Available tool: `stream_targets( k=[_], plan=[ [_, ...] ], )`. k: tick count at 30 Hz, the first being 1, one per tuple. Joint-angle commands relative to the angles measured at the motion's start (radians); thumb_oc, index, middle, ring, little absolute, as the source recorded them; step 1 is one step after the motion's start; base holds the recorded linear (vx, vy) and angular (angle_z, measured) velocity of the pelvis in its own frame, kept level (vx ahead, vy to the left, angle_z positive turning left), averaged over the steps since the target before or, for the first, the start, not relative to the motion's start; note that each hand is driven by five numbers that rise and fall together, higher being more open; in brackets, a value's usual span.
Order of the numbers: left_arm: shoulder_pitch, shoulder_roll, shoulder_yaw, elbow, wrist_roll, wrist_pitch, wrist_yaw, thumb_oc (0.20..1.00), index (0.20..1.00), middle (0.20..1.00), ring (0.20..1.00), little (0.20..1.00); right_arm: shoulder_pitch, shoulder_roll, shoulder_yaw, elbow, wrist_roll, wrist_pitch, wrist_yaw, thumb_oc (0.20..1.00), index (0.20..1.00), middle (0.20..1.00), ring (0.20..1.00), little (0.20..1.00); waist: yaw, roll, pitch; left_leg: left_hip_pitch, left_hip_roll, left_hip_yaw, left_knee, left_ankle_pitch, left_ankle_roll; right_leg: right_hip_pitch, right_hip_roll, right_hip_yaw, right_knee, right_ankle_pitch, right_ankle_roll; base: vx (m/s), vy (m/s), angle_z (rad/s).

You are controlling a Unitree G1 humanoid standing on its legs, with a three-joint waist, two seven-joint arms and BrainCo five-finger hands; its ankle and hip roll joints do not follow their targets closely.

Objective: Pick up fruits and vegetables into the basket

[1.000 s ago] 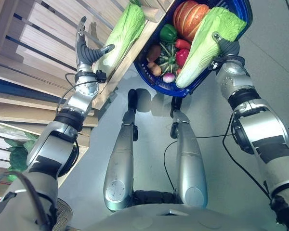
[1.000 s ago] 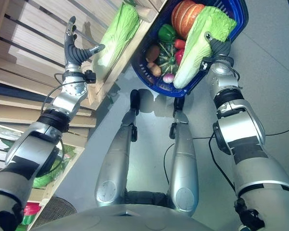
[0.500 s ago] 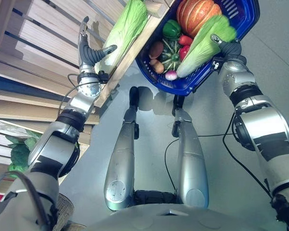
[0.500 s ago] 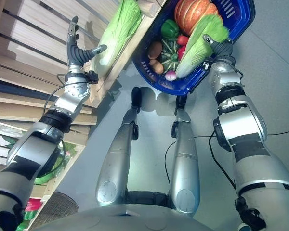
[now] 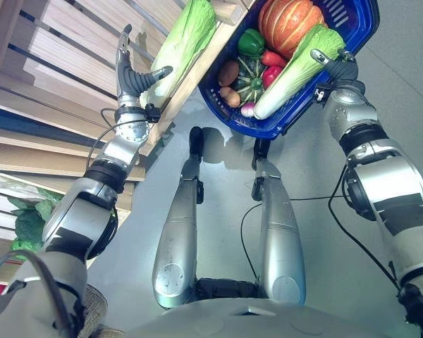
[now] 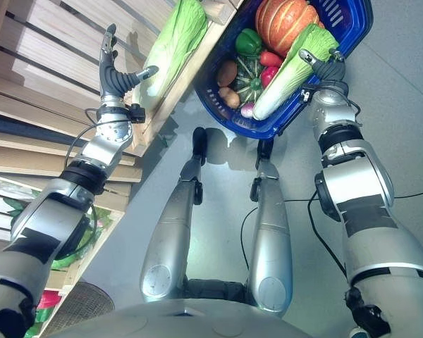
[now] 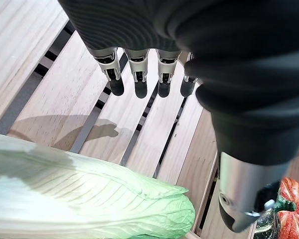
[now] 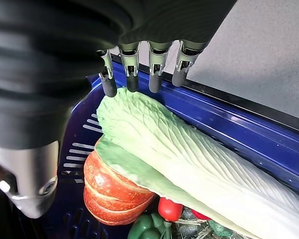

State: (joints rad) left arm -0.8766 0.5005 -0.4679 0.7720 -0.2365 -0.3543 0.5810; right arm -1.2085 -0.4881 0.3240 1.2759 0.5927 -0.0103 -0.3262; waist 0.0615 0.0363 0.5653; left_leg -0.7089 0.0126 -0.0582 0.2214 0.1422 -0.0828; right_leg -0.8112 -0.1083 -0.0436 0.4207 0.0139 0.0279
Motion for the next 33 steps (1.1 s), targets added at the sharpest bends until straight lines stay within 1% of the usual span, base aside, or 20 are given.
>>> stream_targets(
  k=[1, 4, 10, 12, 15, 16, 18, 21, 26, 27, 28, 33],
  plan=[
    [0.013, -0.031, 0.037, -0.016, 0.014, -0.028, -0.001, 1.000, 1.000, 1.000, 1.000, 1.000, -0.004, -0.068, 0.043, -0.013, -0.043, -0.062, -0.030, 1.000, 1.000, 1.000, 1.000, 1.000, -0.012, 0.073, -0.045, -0.016, -0.065, 0.028, 0.069, -0.100, 0.031, 0.050, 0.042, -0.062, -0.042, -0.018, 0.042, 0.00, 0.000, 0.00],
    [0.010, -0.022, 0.024, -0.007, 0.050, 0.008, -0.009, 1.000, 1.000, 1.000, 1.000, 1.000, 0.004, -0.071, 0.039, -0.027, -0.047, -0.099, -0.061, 1.000, 1.000, 1.000, 1.000, 1.000, -0.016, 0.069, -0.045, -0.015, -0.063, 0.031, 0.069, -0.099, 0.030, 0.054, 0.043, -0.061, -0.043, -0.017, 0.043, 0.00, 0.000, 0.00],
    [0.000, 0.009, -0.003, 0.040, 0.116, 0.102, 0.012, 1.000, 1.000, 1.000, 1.000, 1.000, 0.041, -0.095, 0.021, -0.072, -0.060, -0.206, -0.144, 1.000, 1.000, 1.000, 1.000, 1.000, -0.035, 0.058, -0.045, -0.007, -0.056, 0.040, 0.054, -0.094, 0.028, 0.060, 0.052, -0.053, -0.055, -0.011, 0.046, 0.00, 0.016, 0.00],
    [-0.006, 0.019, -0.008, 0.060, 0.130, 0.116, 0.020, 1.000, 1.000, 1.000, 1.000, 1.000, 0.059, -0.096, 0.018, -0.089, -0.078, -0.240, -0.152, 1.000, 1.000, 1.000, 1.000, 1.000, -0.043, 0.054, -0.045, -0.007, -0.052, 0.044, 0.051, -0.092, 0.027, 0.059, 0.056, -0.047, -0.057, -0.009, 0.046, 0.00, 0.000, 0.00],
    [-0.027, 0.034, -0.017, 0.095, 0.145, 0.153, 0.028, 1.000, 1.000, 1.000, 1.000, 1.000, 0.086, -0.103, 0.019, -0.138, -0.086, -0.279, -0.186, 1.000, 1.000, 1.000, 1.000, 1.000, -0.059, 0.044, -0.045, -0.010, -0.047, 0.049, 0.047, -0.091, 0.025, 0.056, 0.061, -0.040, -0.062, -0.006, 0.047, 0.00, 0.000, 0.00],
    [-0.038, 0.041, -0.018, 0.114, 0.151, 0.177, 0.033, 1.000, 1.000, 1.000, 1.000, 1.000, 0.103, -0.107, 0.015, -0.157, -0.082, -0.294, -0.201, 1.000, 1.000, 1.000, 1.000, 1.000, -0.066, 0.038, -0.045, -0.010, -0.045, 0.051, 0.045, -0.090, 0.024, 0.056, 0.062, -0.038, -0.067, -0.005, 0.047, 0.00, 0.000, 0.00],
    [-0.051, 0.052, -0.015, 0.152, 0.142, 0.201, 0.034, 1.000, 1.000, 1.000, 1.000, 1.000, 0.136, -0.111, 0.002, -0.183, -0.063, -0.324, -0.226, 1.000, 1.000, 1.000, 1.000, 1.000, -0.080, 0.029, -0.045, -0.011, -0.039, 0.057, 0.045, -0.090, 0.023, 0.053, 0.067, -0.032, -0.068, -0.004, 0.048, -0.02, 0.017, -0.04],
    [-0.074, 0.059, -0.007, 0.224, 0.142, 0.222, 0.025, 1.000, 1.000, 1.000, 1.000, 1.000, 0.182, -0.112, -0.022, -0.195, -0.040, -0.365, -0.240, 1.000, 1.000, 1.000, 1.000, 1.000, -0.099, 0.016, -0.045, -0.009, -0.035, 0.063, 0.042, -0.092, 0.022, 0.053, 0.072, -0.025, -0.072, -0.004, 0.049, -0.01, 0.026, -0.06],
    [-0.114, 0.066, -0.005, 0.344, 0.138, 0.265, 0.010, 1.000, 1.000, 1.000, 1.000, 1.000, 0.235, -0.106, -0.061, -0.177, 0.006, -0.400, -0.260, 1.000, 1.000, 1.000, 1.000, 1.000, -0.125, -0.002, -0.045, -0.013, -0.026, 0.074, 0.039, -0.095, 0.020, 0.048, 0.077, -0.014, -0.078, -0.005, 0.049, 0.00, 0.032, -0.12],
    [-0.121, 0.067, -0.004, 0.359, 0.134, 0.265, 0.008, 1.000, 1.000, 1.000, 1.000, 1.000, 0.236, -0.106, -0.064, -0.173, 0.009, -0.403, -0.261, 1.000, 1.000, 1.000, 1.000, 1.000, -0.128, -0.003, -0.045, -0.019, -0.024, 0.075, 0.035, -0.089, 0.020, 0.042, 0.078, -0.014, -0.083, 0.002, 0.049, 0.00, 0.033, -0.09],
    [-0.125, 0.067, -0.001, 0.388, 0.124, 0.260, 0.005, 1.000, 1.000, 1.000, 1.000, 1.000, 0.247, -0.106, -0.069, -0.165, 0.018, -0.403, -0.262, 1.000, 1.000, 1.000, 1.000, 1.000, -0.133, -0.008, -0.045, -0.016, -0.021, 0.078, 0.037, -0.096, 0.020, 0.044, 0.079, -0.011, -0.082, -0.006, 0.048, 0.00, 0.029, -0.08],
    [-0.151, 0.073, 0.016, 0.455, 0.085, 0.249, -0.022, 1.000, 1.000, 1.000, 1.000, 1.000, 0.282, -0.101, -0.091, -0.119, 0.047, -0.381, -0.261, 1.000, 1.000, 1.000, 1.000, 1.000, -0.147, -0.022, -0.045, -0.027, -0.015, 0.086, 0.029, -0.094, 0.020, 0.032, 0.084, -0.003, -0.096, 0.003, 0.047, 0.00, 0.021, -0.09]
  ],
)
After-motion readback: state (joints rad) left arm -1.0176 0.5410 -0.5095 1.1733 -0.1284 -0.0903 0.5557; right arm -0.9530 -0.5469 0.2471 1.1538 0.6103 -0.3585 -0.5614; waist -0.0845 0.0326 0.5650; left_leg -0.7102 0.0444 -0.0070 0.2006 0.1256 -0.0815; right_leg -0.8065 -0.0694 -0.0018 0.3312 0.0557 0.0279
